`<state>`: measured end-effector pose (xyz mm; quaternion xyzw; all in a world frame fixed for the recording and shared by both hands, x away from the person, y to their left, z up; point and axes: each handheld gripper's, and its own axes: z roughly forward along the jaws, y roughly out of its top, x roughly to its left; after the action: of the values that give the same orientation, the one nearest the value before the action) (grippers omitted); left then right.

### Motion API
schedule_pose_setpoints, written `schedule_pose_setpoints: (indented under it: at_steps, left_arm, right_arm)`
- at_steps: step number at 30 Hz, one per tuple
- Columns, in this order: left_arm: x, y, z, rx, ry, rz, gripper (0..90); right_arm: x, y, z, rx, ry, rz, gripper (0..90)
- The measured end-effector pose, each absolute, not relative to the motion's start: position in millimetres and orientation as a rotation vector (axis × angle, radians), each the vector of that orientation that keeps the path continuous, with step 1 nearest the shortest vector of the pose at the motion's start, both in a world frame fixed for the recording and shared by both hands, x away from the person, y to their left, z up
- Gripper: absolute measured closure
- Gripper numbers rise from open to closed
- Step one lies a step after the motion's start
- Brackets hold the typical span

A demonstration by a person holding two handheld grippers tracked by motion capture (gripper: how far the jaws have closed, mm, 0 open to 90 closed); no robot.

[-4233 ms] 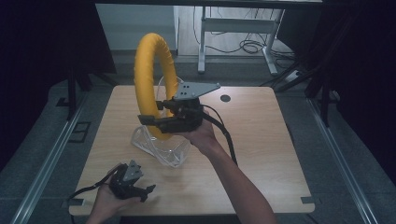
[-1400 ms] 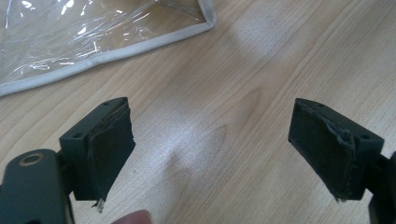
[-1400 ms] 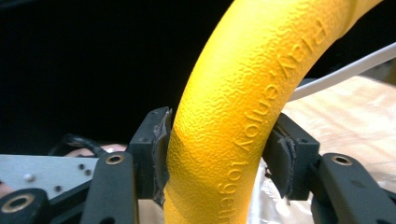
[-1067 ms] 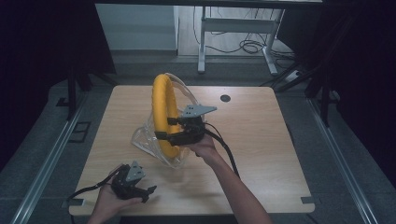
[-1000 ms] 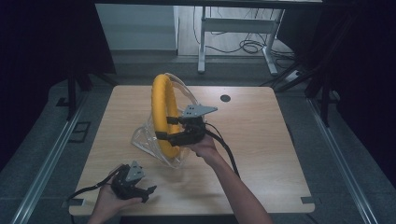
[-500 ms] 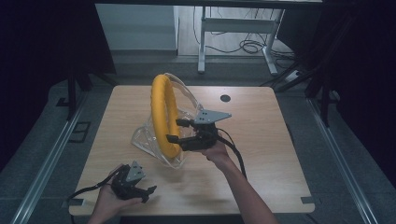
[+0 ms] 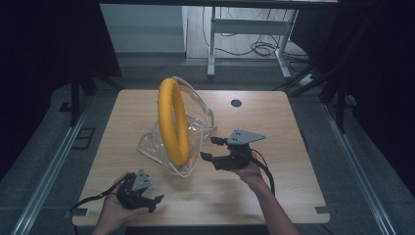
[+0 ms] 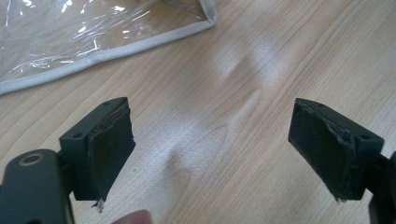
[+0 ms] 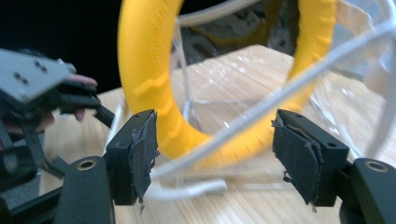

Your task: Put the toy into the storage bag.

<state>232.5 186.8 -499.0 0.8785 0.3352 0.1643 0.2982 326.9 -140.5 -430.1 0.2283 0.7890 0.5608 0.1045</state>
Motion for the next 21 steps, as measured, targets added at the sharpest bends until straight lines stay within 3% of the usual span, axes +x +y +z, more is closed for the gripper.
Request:
schedule_pose_setpoints:
  at_steps: [21]
  left_arm:
    - [232.4,186.5,-499.6,2.338,0.891,0.438,14.0]
  right_arm:
    - [312.6,-164.8,-462.0,0.727,2.332,1.558,31.1]
